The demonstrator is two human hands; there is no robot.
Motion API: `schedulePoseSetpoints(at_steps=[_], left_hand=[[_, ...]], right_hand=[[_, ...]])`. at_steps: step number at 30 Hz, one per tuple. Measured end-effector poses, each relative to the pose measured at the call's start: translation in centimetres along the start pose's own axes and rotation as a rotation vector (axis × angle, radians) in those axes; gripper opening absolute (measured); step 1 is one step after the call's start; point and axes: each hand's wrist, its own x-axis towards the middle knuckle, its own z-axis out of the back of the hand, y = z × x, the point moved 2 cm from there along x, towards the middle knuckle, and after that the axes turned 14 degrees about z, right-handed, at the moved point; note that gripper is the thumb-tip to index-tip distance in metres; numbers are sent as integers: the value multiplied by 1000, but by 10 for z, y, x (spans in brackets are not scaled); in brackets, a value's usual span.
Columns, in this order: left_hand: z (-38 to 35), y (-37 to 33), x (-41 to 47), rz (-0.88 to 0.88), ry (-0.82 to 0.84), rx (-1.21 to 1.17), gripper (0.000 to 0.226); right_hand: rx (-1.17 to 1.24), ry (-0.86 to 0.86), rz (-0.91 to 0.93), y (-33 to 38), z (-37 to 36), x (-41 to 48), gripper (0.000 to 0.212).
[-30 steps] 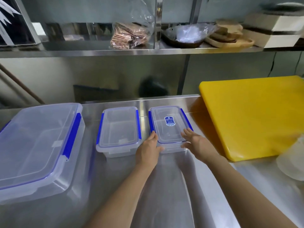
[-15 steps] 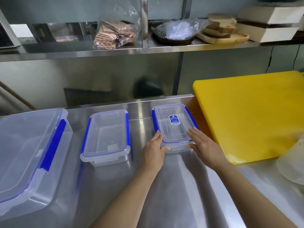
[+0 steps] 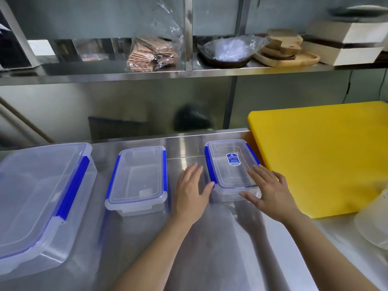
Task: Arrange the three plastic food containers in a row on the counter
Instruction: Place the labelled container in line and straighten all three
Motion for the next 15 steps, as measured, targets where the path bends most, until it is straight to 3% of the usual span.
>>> schedulePoseSetpoints(at_steps=[3, 5, 10, 15], left_hand=[[47, 19, 6, 2, -316, -70, 43], [98, 59, 12, 126, -467, -54, 42], [128, 133, 25, 467, -248, 70, 66], [105, 144, 22, 439, -56, 10, 70]], right_hand=[[126, -159, 7, 33, 7, 21, 59], [294, -156, 54, 88, 4, 55, 54], [556, 44, 87, 163, -34, 93, 64], [595, 152, 78, 181, -60, 101, 73]])
